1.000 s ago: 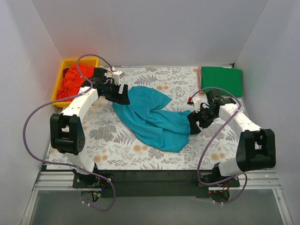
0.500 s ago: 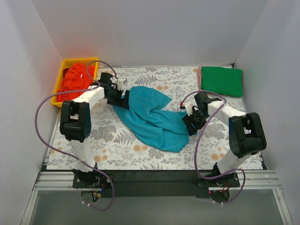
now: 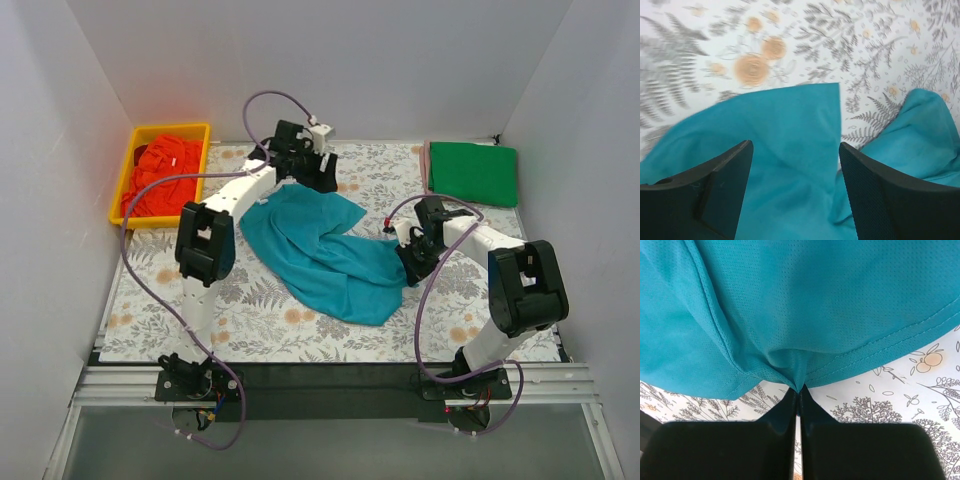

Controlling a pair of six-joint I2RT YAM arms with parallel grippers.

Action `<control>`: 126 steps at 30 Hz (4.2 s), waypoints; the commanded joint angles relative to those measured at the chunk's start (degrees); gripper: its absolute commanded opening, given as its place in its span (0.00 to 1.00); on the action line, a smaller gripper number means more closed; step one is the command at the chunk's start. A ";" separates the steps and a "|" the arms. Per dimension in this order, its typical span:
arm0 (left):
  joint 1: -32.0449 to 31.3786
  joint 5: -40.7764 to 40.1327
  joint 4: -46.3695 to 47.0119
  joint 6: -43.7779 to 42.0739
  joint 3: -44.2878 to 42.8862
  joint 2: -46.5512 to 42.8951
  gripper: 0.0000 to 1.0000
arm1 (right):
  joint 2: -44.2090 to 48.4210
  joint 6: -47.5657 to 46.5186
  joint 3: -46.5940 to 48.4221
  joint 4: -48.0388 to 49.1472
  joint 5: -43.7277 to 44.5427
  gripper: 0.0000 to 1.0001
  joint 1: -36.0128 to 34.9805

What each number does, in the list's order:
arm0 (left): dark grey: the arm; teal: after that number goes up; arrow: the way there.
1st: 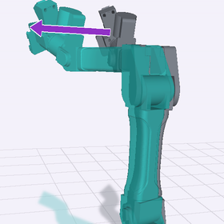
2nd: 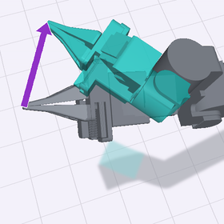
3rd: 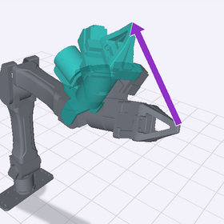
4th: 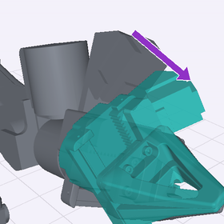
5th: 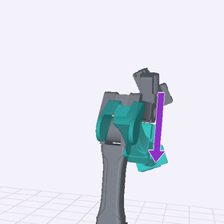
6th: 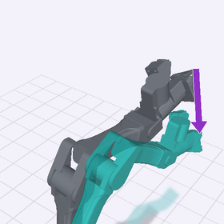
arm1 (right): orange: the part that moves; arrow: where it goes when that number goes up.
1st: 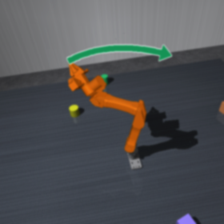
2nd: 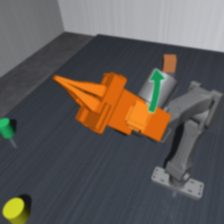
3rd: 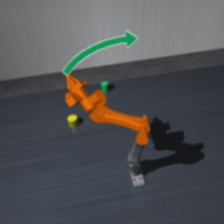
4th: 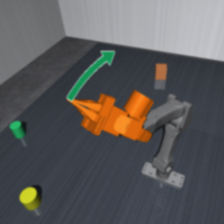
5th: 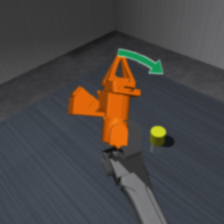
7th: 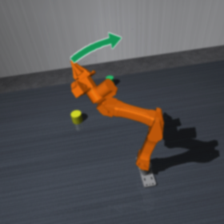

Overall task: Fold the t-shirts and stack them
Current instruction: Flatten the tshirt out

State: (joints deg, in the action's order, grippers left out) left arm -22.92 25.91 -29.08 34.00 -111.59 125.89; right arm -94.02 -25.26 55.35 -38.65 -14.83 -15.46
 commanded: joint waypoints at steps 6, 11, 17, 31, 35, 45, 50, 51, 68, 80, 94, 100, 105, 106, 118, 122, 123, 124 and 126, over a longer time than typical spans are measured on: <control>-7.75 -4.71 1.48 1.16 -3.28 6.30 0.68 | 4.63 0.82 0.28 -2.04 -2.57 0.01 0.17; -9.69 -8.77 1.84 0.63 -6.00 10.69 0.68 | 5.07 0.82 0.28 -2.91 -3.54 0.01 1.05; -12.06 -13.43 2.89 -1.83 -5.92 14.47 0.68 | 5.77 0.91 0.02 -3.71 -4.42 0.01 2.37; -6.02 -11.68 -1.33 4.14 -1.09 -2.72 0.00 | 9.81 -4.71 9.76 -13.10 -6.35 0.01 10.89; -0.91 -5.00 -0.02 7.65 6.54 -18.19 0.00 | 12.62 -6.03 15.13 -15.22 -6.44 0.01 12.82; 2.61 -5.60 -0.10 11.62 32.22 -55.56 0.00 | 27.48 -10.16 22.16 -19.36 -3.72 0.01 13.88; 5.16 -9.12 4.72 11.27 30.04 -57.78 0.00 | 25.39 -8.76 30.57 -13.48 1.19 0.01 13.97; 5.42 -9.82 7.35 11.27 29.07 -55.25 0.00 | 23.90 -8.32 32.69 -12.51 1.55 0.01 13.97; 16.06 -5.78 28.61 15.40 -25.28 -15.46 0.00 | -3.39 0.73 76.19 12.16 17.20 0.01 14.32; 22.04 11.16 36.22 11.54 27.62 -54.05 0.00 | 25.71 -6.45 34.95 23.46 2.64 0.01 14.50; 22.39 19.27 -35.62 -39.41 64.42 -90.45 0.29 | 51.01 -43.90 -4.90 -18.46 -9.78 0.65 13.44; 22.48 15.66 -36.47 -38.48 55.88 -84.71 0.83 | 51.85 -46.39 -1.04 -23.75 -6.18 0.98 13.44; 22.48 17.68 -36.50 -36.73 51.82 -77.11 0.85 | 39.74 -37.17 4.66 -22.96 -11.79 0.96 13.27; 22.39 16.38 -35.18 -35.07 52.09 -76.24 0.85 | 37.44 -35.49 5.63 -22.87 -12.84 0.94 13.18; 22.48 3.19 -20.32 -22.31 52.78 -51.81 0.61 | 7.90 -10.79 14.26 -6.27 -6.54 0.54 -5.53; 22.30 1.25 -16.20 -22.14 54.55 -46.35 0.58 | -0.54 -7.88 14.69 -2.31 -2.76 0.45 -8.44; 22.13 0.99 -15.75 -21.96 54.55 -44.52 0.57 | -2.99 -7.53 14.78 -2.04 -2.40 0.44 -8.44; 22.04 0.98 -15.22 -21.70 54.64 -43.63 0.56 | -4.14 -7.27 14.78 -1.95 -2.14 0.43 -8.53; 21.25 0.37 -14.43 -21.25 54.81 -41.43 0.55 | -6.34 -7.09 13.65 -1.08 -0.38 0.40 -8.62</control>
State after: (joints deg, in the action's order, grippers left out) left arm -0.93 28.25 -47.07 11.64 -56.99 83.48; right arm -98.96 -35.31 68.53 -42.48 -18.48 -24.27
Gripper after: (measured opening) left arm 0.555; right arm 0.417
